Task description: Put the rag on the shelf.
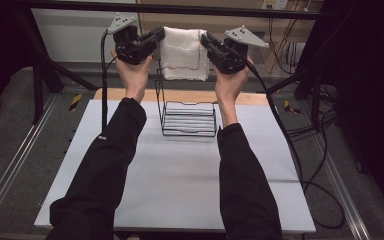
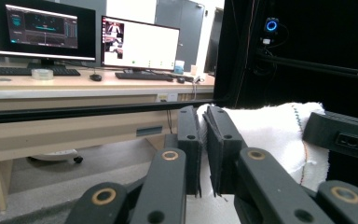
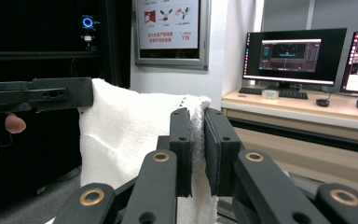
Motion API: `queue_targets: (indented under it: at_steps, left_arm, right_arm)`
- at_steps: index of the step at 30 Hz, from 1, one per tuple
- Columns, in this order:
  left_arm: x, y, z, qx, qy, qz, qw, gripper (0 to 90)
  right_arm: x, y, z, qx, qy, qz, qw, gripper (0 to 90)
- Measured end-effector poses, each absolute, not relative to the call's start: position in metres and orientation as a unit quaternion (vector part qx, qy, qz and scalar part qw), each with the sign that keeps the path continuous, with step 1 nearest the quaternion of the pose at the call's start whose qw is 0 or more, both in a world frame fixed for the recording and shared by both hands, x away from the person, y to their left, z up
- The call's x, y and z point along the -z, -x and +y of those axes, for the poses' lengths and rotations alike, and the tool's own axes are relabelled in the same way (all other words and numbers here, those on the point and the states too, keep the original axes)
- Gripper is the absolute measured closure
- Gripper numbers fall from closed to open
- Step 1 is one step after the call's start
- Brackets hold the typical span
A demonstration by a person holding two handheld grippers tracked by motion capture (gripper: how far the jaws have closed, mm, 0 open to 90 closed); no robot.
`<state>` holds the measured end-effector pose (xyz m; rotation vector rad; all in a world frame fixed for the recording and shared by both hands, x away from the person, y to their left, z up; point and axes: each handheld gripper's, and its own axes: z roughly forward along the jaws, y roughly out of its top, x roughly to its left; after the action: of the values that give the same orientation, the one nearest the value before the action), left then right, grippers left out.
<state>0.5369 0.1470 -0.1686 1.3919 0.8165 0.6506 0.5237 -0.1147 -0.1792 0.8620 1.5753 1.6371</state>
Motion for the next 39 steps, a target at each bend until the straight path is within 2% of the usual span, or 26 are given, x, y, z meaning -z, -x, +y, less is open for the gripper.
queue_targets:
  at_steps: [14, 39]
  left_arm:
    - [0.190, -0.541, 0.148, -0.275, -0.627, 0.361, 0.633, 83.6]
    - [0.215, -0.520, 0.144, -0.265, -0.652, 0.344, 0.622, 83.5]
  right_arm:
    - [0.196, -0.527, -0.116, -0.620, -0.337, 0.622, 0.339, 82.3]
    - [0.225, -0.511, -0.127, -0.609, -0.345, 0.639, 0.319, 81.5]
